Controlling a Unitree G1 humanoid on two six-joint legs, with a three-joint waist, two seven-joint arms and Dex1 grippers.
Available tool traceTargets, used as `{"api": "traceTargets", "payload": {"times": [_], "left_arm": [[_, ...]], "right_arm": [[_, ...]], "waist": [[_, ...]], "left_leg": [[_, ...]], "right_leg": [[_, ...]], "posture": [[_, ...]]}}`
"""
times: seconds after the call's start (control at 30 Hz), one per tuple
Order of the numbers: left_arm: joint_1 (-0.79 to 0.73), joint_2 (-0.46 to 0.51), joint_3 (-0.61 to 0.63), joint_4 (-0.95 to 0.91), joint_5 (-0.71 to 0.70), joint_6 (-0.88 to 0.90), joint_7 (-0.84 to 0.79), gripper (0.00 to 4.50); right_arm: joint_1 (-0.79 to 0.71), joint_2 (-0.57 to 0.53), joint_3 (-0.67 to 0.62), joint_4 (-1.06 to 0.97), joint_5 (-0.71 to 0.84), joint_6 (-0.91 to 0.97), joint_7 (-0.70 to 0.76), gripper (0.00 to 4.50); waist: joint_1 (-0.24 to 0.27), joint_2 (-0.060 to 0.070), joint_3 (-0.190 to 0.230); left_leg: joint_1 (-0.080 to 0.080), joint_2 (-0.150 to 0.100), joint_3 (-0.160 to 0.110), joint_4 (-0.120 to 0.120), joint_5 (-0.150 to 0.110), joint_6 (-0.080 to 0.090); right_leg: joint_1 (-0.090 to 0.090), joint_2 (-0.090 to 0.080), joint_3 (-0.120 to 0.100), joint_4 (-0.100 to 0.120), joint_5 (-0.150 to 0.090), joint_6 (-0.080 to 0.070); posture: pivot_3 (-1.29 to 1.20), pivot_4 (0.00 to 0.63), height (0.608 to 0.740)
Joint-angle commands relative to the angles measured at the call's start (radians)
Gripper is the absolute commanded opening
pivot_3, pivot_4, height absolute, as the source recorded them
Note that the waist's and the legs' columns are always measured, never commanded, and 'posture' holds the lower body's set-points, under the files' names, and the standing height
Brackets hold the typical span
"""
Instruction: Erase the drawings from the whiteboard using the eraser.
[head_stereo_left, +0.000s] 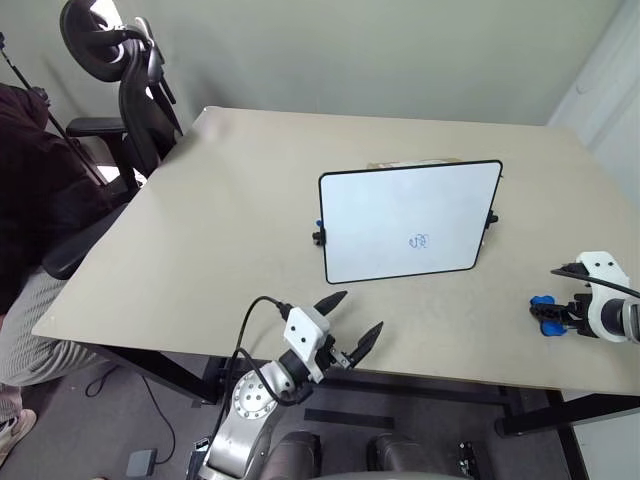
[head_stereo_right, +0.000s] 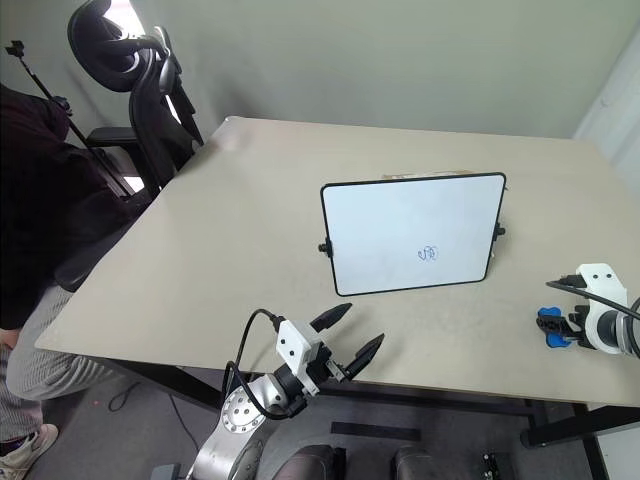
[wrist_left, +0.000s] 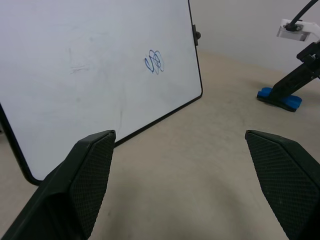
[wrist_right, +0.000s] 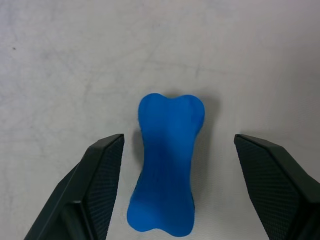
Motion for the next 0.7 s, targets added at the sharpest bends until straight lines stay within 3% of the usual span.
{"api": "traceTargets", "payload": {"times": [0.03, 0.17, 0.53, 0.7], "left_arm": [[0.001, -0.005, -0.008, -0.027, 0.004, -0.024, 0.0, 4.5], [0.003, -0.004, -0.009, -0.03, 0.004, -0.024, 0.001, 4.5], [0.007, -0.002, -0.007, -0.035, 0.0, -0.023, 0.0, 4.5], [0.012, 0.002, -0.011, -0.038, -0.001, -0.022, -0.004, 4.5]], "right_arm": [[-0.021, -0.021, 0.01, 0.0, -0.023, -0.003, 0.014, 2.53], [-0.027, -0.017, 0.013, 0.017, -0.03, -0.012, 0.024, 1.15], [-0.022, -0.027, 0.005, 0.034, -0.046, -0.024, 0.051, 1.15], [-0.002, -0.041, -0.117, -0.128, 0.004, 0.046, 0.049, 1.15]], "waist": [[0.0, 0.0, 0.0], [0.0, 0.0, 0.0], [0.0, 0.0, 0.0], [0.0, 0.002, 0.001]], "left_leg": [[0.0, 0.0, 0.0, 0.0, 0.0, 0.0], [0.0, 0.0, 0.0, 0.0, 0.0, 0.0], [0.0, 0.0, 0.0, 0.0, 0.0, 0.0], [0.0, 0.0, 0.0, 0.0, 0.0, 0.0]], "right_leg": [[0.0, 0.0, 0.0, 0.0, 0.0, 0.0], [0.0, 0.0, 0.0, 0.0, 0.0, 0.0], [0.001, 0.0, 0.0, 0.0, 0.0, 0.0], [0.0, 0.0, 0.0, 0.0, 0.0, 0.0]], "posture": [[0.0, 0.15, 0.736], [0.0, 0.15, 0.736], [0.0, 0.15, 0.736], [0.0, 0.15, 0.736]]}}
